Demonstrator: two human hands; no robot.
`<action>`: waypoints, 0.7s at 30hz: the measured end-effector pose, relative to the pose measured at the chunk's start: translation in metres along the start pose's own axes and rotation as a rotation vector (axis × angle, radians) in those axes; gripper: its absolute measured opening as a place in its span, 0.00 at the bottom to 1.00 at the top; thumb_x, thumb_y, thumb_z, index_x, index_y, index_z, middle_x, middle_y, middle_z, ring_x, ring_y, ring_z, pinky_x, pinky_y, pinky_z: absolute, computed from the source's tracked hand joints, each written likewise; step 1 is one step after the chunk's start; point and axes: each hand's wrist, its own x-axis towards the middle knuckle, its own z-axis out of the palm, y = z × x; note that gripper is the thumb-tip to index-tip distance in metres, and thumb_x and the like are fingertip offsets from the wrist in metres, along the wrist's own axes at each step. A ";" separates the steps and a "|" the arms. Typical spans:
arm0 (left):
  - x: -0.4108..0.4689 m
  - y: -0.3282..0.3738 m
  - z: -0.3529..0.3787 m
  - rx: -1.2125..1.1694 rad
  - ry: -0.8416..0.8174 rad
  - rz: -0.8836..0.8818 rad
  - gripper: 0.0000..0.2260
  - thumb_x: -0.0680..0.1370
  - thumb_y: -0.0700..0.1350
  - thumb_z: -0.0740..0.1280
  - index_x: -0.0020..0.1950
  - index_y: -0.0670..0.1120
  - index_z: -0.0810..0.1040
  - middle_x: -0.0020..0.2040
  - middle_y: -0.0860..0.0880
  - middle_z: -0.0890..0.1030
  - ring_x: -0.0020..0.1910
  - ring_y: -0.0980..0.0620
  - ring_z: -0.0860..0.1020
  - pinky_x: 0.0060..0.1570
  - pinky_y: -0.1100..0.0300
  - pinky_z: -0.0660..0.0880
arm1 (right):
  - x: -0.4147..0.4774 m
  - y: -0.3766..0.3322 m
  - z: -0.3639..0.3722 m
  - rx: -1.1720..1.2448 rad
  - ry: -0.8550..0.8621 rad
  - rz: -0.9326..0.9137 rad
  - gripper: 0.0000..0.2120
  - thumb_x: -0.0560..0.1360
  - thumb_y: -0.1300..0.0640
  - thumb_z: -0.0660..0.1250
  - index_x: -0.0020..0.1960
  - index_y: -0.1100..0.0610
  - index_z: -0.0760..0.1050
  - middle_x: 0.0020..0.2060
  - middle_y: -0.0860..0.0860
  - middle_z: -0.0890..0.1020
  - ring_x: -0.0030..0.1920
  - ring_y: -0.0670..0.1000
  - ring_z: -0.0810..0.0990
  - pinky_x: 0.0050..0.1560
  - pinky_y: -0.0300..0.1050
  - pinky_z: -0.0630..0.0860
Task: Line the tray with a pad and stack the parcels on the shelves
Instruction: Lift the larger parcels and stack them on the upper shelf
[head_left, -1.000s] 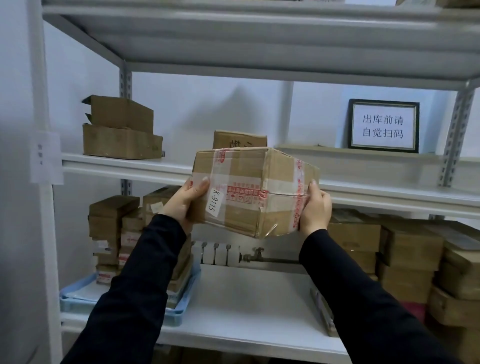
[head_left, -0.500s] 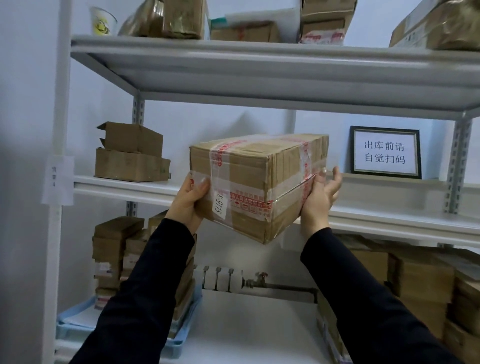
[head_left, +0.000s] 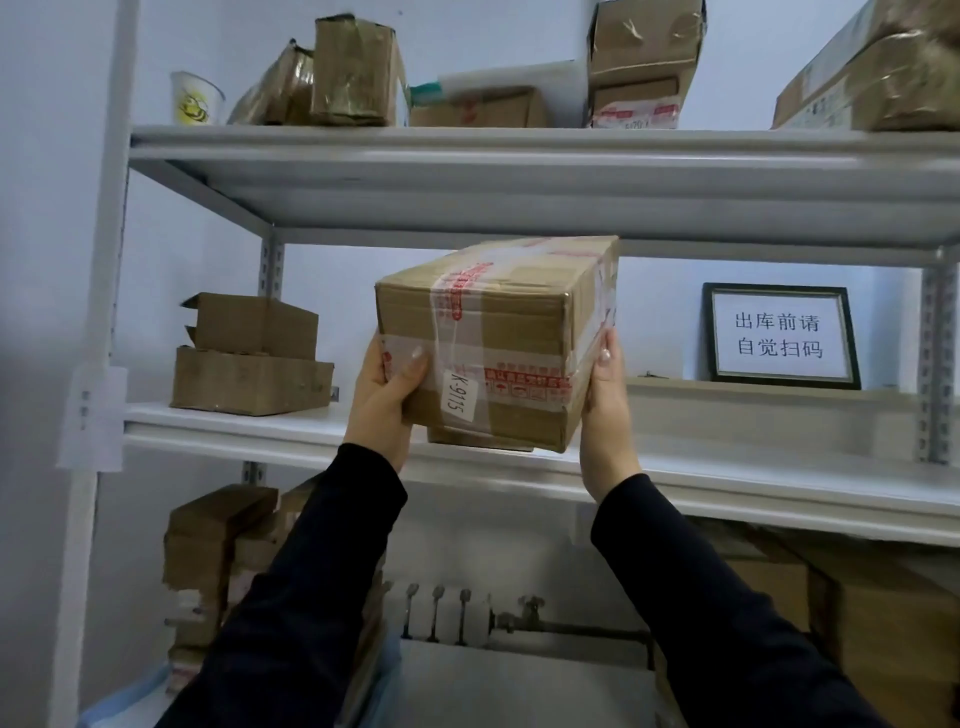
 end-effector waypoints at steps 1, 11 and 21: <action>0.006 -0.001 0.004 0.006 0.014 0.016 0.11 0.76 0.46 0.66 0.57 0.53 0.73 0.49 0.54 0.82 0.48 0.56 0.81 0.44 0.61 0.79 | 0.006 0.000 0.000 0.005 0.004 0.005 0.32 0.77 0.37 0.53 0.76 0.48 0.53 0.74 0.51 0.63 0.72 0.51 0.65 0.70 0.57 0.67; 0.066 -0.035 0.024 0.137 0.096 0.088 0.13 0.77 0.43 0.65 0.61 0.52 0.72 0.55 0.52 0.80 0.56 0.50 0.79 0.55 0.50 0.77 | 0.054 0.035 -0.008 0.033 -0.171 -0.014 0.39 0.72 0.31 0.52 0.75 0.54 0.57 0.70 0.53 0.69 0.70 0.48 0.68 0.71 0.44 0.66; 0.119 -0.059 0.018 0.428 0.211 -0.047 0.21 0.76 0.55 0.65 0.61 0.50 0.59 0.64 0.42 0.72 0.61 0.46 0.74 0.62 0.48 0.73 | 0.093 0.067 -0.006 0.018 -0.329 0.077 0.33 0.76 0.46 0.63 0.76 0.53 0.54 0.66 0.46 0.73 0.57 0.30 0.74 0.52 0.23 0.72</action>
